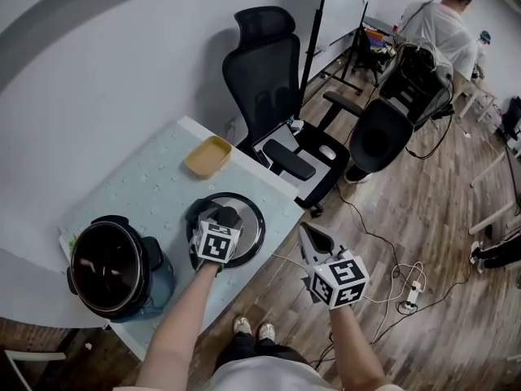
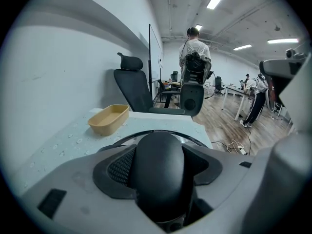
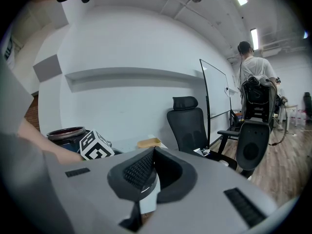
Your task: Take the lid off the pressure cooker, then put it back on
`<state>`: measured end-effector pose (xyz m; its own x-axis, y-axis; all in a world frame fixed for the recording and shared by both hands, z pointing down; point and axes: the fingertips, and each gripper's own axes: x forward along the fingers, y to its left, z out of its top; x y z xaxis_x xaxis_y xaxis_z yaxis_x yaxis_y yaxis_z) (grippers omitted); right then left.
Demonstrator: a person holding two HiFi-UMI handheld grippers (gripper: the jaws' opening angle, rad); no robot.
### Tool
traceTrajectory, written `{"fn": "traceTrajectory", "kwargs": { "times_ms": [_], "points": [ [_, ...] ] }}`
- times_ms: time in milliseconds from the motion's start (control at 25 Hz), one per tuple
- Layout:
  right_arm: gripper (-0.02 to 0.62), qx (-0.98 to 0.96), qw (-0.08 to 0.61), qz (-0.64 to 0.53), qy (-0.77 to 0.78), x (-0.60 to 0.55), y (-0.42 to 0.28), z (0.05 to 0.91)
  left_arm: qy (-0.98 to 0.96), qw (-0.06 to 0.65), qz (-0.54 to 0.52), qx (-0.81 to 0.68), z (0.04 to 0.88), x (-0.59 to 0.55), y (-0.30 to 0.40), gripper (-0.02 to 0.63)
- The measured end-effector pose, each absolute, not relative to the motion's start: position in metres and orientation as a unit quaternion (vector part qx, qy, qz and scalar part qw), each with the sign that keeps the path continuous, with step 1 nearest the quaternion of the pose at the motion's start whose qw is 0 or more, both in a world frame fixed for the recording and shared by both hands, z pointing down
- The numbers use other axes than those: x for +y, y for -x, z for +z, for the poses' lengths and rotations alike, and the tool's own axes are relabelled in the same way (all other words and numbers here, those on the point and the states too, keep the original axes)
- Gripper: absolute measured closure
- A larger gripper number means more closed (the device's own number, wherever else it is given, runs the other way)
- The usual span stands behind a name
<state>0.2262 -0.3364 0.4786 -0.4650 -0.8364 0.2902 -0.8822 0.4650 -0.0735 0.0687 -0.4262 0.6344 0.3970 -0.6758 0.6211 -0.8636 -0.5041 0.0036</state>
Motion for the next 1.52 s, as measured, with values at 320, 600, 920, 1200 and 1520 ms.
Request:
{"fn": "traceTrajectory", "kwargs": {
  "times_ms": [320, 600, 920, 1200, 1520],
  "points": [
    [0.595, -0.852, 0.093, 0.106, -0.505, -0.335, -0.226, 0.470, -0.824, 0.138, 0.276, -0.474, 0.623, -0.417, -0.068, 0.285],
    [0.595, -0.853, 0.076, 0.106, -0.505, -0.335, -0.225, 0.464, -0.845, 0.088, 0.172, -0.498, 0.542, -0.402, -0.074, 0.282],
    [0.595, -0.847, 0.055, 0.082, -0.522, -0.341, -0.237, 0.441, -0.856, 0.013, 0.067, -0.513, 0.450, -0.358, -0.076, 0.284],
    [0.595, -0.843, 0.044, 0.037, -0.535, -0.338, -0.248, 0.413, -0.845, -0.005, 0.011, -0.534, 0.410, -0.336, -0.055, 0.430],
    [0.595, -0.842, 0.028, 0.012, -0.538, -0.333, -0.253, 0.396, -0.828, -0.022, 0.001, -0.560, 0.397, -0.332, -0.035, 0.593]
  ]
}}
